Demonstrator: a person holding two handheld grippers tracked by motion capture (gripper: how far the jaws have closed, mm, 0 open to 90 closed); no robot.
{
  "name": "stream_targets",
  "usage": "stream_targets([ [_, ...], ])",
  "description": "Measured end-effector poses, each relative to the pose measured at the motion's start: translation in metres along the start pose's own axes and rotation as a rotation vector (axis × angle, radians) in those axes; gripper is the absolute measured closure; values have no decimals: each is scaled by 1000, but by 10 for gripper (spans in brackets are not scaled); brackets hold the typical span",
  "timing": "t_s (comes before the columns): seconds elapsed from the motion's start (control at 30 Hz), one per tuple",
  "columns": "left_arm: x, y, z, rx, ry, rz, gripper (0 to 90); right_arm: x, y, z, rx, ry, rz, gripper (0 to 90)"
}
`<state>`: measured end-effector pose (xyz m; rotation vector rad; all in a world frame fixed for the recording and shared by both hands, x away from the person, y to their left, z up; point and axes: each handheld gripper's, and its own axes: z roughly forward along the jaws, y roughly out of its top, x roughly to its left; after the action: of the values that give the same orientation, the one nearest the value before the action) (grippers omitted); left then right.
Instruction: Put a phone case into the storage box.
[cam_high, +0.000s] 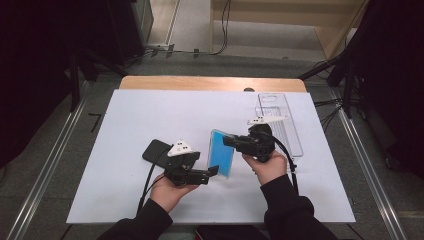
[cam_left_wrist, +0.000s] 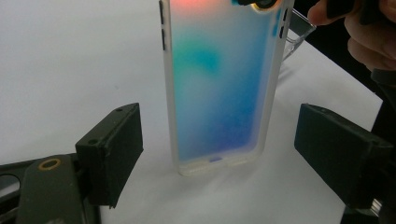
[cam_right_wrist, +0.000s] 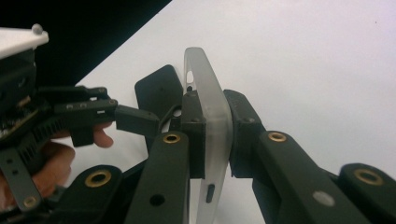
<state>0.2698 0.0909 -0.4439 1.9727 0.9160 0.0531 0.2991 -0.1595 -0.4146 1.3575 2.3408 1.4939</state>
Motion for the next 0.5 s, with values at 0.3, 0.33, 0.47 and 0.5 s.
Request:
stream_targets([
  [0.3, 6, 7, -6, 36, -77, 11, 161, -8, -1, -4, 16, 65, -33, 772],
  [0.33, 7, 8, -6, 43, -86, 11, 161, -9, -1, -4, 21, 73, -39, 771],
  [0.47, 10, 10, -8, 49, -102, 28, 171, -11, -1, -6, 23, 112, -71, 771],
  [0.5, 10, 11, -8, 50, -109, 39, 182, -12, -1, -7, 23, 117, -81, 771],
])
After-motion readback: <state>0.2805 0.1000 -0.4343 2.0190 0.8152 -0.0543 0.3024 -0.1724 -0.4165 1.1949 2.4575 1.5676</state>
